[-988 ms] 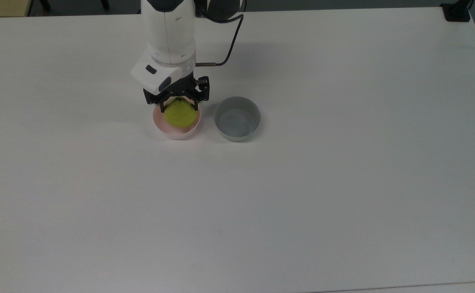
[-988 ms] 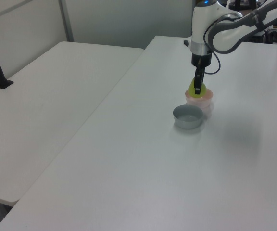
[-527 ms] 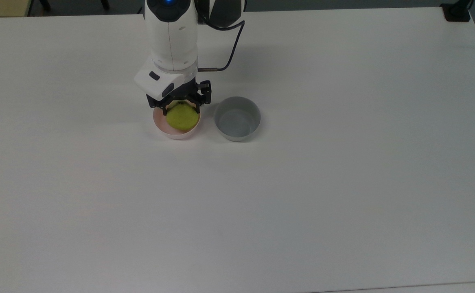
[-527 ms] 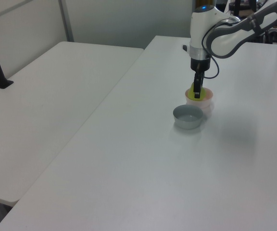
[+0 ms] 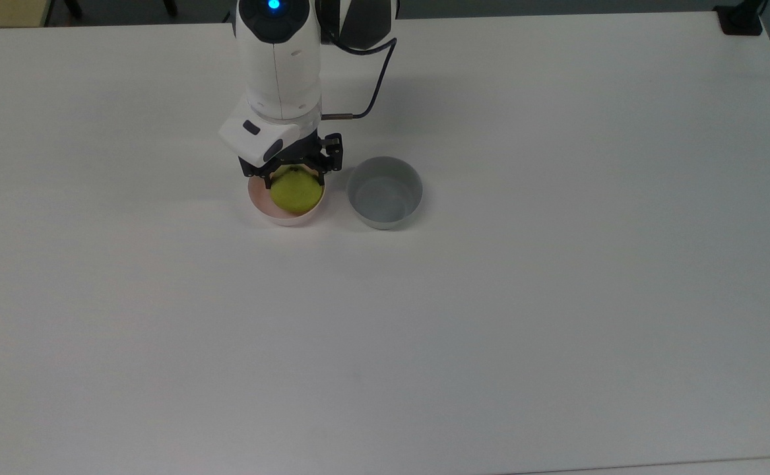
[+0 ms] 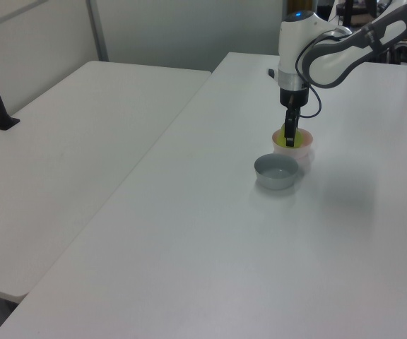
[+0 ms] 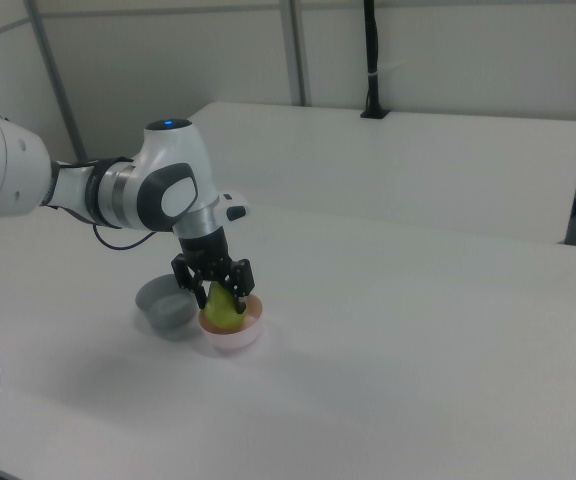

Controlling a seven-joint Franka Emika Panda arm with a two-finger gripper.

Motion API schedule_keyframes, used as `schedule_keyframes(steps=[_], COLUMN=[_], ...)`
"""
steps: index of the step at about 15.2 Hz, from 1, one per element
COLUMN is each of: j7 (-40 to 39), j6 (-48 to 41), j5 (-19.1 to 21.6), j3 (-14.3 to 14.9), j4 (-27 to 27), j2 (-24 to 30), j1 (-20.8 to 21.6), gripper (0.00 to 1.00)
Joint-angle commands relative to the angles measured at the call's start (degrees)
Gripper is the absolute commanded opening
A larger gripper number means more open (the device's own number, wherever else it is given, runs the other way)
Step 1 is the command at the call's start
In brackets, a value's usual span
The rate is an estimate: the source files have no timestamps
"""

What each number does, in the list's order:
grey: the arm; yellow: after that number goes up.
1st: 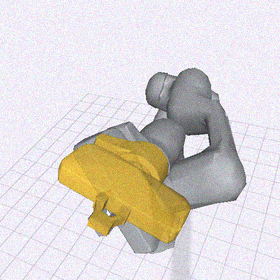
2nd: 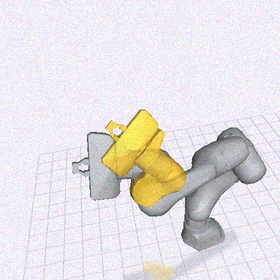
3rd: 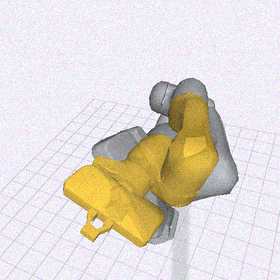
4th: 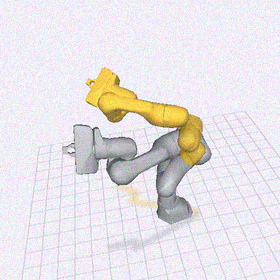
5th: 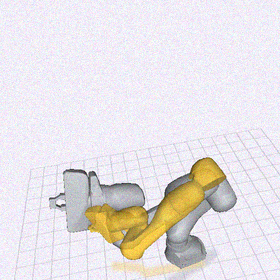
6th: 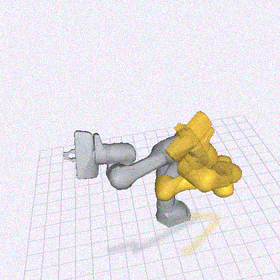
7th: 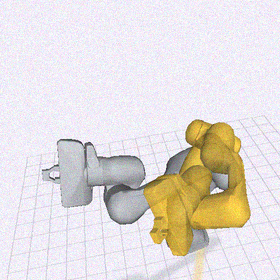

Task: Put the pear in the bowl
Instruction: 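Open the gripper to release the pear into the pink bowl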

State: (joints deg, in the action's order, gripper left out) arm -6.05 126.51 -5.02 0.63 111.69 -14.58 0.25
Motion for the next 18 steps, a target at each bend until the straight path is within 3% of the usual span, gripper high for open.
schedule_keyframes(steps=[1,3,5,13,18], j7=[0.96,0.96,0.96,1.13,4.82], j6=[1.72,1.72,1.63,-0.03,-9.77], j5=[0.53,0.53,0.53,0.62,0.62], j3=[0.16,0.16,0.16,0.16,0.16], j4=[0.37,0.28,0.28,-1.47,-7.97], j2=[0.26,0.34,0.34,0.96,2.27], j1=[0.19,0.10,0.10,-0.07,0.54], gripper=[0.81,0.84,1.00,1.00,1.00])
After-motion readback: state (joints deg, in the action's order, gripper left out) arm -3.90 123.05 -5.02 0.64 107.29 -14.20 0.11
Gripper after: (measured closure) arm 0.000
